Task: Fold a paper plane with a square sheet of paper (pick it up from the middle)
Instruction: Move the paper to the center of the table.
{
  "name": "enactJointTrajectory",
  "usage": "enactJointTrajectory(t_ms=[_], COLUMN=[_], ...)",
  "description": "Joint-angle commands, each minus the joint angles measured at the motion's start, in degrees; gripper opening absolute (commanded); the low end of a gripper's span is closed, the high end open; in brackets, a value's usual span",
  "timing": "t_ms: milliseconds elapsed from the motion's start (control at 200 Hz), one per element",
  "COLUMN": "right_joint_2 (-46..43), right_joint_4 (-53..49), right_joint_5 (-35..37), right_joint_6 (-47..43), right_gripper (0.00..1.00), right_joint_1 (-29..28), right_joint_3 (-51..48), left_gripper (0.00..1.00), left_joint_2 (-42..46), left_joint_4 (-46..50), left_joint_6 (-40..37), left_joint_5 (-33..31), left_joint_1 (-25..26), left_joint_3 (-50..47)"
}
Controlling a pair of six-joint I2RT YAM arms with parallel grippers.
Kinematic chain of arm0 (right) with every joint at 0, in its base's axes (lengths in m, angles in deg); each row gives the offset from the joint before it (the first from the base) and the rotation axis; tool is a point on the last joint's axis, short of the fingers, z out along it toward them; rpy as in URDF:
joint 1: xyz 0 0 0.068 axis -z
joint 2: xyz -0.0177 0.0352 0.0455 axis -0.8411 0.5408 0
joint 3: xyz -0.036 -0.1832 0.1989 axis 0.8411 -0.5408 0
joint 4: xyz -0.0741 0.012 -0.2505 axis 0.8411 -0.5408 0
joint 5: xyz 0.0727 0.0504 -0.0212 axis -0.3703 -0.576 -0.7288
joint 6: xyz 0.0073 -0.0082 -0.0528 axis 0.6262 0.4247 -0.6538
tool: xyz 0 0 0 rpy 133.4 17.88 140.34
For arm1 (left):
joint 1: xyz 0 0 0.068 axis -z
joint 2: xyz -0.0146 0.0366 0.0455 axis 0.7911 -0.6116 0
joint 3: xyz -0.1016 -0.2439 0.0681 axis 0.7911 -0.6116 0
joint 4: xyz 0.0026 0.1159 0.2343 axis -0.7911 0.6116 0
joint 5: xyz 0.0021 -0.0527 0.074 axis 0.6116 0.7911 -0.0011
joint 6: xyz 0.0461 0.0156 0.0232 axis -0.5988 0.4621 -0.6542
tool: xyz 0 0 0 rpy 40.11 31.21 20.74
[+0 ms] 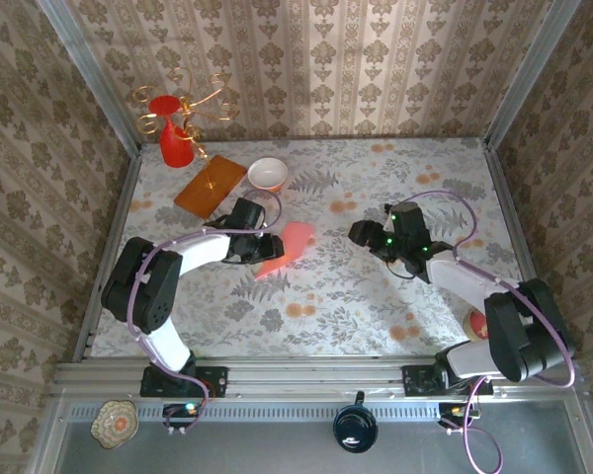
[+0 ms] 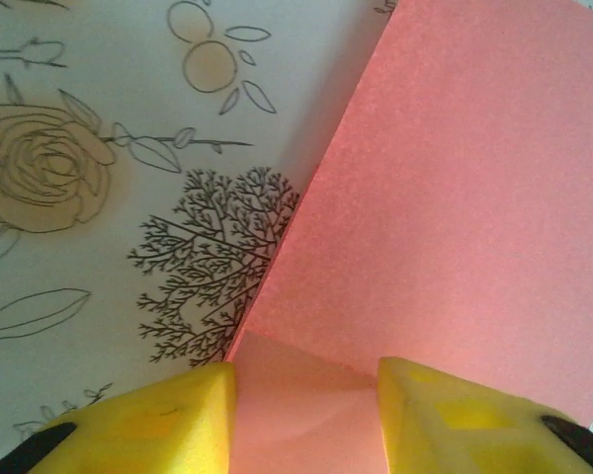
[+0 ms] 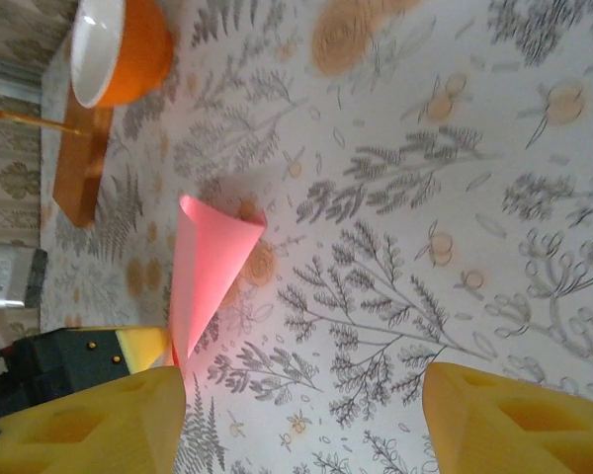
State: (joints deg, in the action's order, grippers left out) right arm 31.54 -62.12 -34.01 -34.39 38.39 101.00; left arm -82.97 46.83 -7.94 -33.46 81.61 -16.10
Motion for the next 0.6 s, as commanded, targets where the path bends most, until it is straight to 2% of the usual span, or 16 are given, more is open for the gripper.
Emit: enactJointTrajectory(t_ms=[0, 255, 595], right_joint_2=[4.38, 14.06, 20.61], right_joint_4=[0.20, 6.77, 7.51], right_joint_5=[-0.62, -2.69, -2.17], right_joint_6=[3.99, 11.79, 14.04], right_gripper=[0.65, 0.63, 0.55], right_joint_1=[-4.06, -13.72, -15.58], right_joint_3=[1.81, 4.23, 7.94], left_gripper=[0.41, 0.34, 0.28], left_joint_2=[-1.66, -3.40, -3.85], left_joint_4=[-0.61, -1.49, -1.61], left_joint_6=[1.74, 4.15, 5.37], left_joint_5=[1.63, 1.37, 1.51], left_joint_1=[1.53, 3.37, 2.25], left_joint_3=[0.32, -0.38, -1.52])
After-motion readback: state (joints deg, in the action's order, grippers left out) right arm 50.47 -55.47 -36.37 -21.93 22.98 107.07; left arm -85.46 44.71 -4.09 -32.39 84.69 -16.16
